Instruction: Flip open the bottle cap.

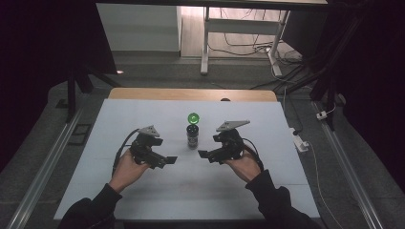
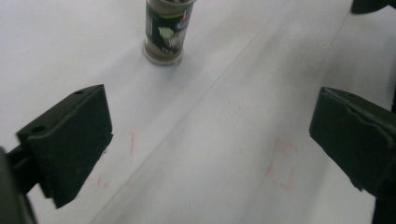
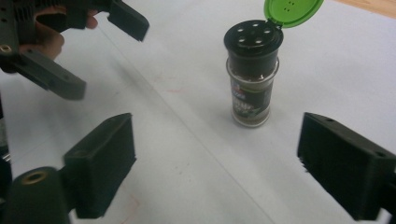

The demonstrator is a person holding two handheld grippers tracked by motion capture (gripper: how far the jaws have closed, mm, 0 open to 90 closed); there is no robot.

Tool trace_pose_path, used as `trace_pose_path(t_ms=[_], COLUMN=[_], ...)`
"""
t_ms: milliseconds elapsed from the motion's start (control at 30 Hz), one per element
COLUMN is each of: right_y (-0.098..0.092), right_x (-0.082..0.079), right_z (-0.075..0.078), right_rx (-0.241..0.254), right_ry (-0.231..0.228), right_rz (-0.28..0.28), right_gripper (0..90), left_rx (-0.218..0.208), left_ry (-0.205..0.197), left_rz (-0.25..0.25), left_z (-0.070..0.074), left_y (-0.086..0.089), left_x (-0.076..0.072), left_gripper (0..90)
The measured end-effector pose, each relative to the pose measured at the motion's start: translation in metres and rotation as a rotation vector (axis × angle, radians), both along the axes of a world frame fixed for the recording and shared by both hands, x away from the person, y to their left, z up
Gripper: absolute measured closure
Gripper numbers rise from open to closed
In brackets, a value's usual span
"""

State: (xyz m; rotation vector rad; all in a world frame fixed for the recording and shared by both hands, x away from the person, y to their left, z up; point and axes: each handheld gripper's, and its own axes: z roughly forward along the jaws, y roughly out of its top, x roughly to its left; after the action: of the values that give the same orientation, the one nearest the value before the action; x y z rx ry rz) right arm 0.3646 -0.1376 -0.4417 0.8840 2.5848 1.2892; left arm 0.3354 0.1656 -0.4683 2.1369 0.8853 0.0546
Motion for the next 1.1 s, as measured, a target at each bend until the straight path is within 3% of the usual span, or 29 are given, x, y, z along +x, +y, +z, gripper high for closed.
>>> trace_pose_path(t_ms=[200,567,800,1100], right_y=[-0.009,-0.041,-0.065,-0.088], right_x=[-0.013,-0.030,-0.042,-0.059], right_z=[0.000,0.001,-0.002,-0.003], right_rx=[0.004,0.014,0.001,-0.002], right_ry=[0.002,-0.009,-0.009,-0.022], right_rz=[0.000,0.000,-0.036,-0.091], right_gripper=[0.9,0.0,0.0,0.0], left_rx=[-0.041,-0.085,-0.080,-0.087], left_ry=[-0.013,-0.015,-0.046,-0.050], left_rz=[0.028,0.065,0.115,0.180], left_z=[0.005,0.007,0.008,0.005], left_y=[0.019,0.044,0.063,0.087], left_x=[-0.017,-0.051,-0.075,-0.101], left_gripper=[0.0,0.2,0.3,0.1])
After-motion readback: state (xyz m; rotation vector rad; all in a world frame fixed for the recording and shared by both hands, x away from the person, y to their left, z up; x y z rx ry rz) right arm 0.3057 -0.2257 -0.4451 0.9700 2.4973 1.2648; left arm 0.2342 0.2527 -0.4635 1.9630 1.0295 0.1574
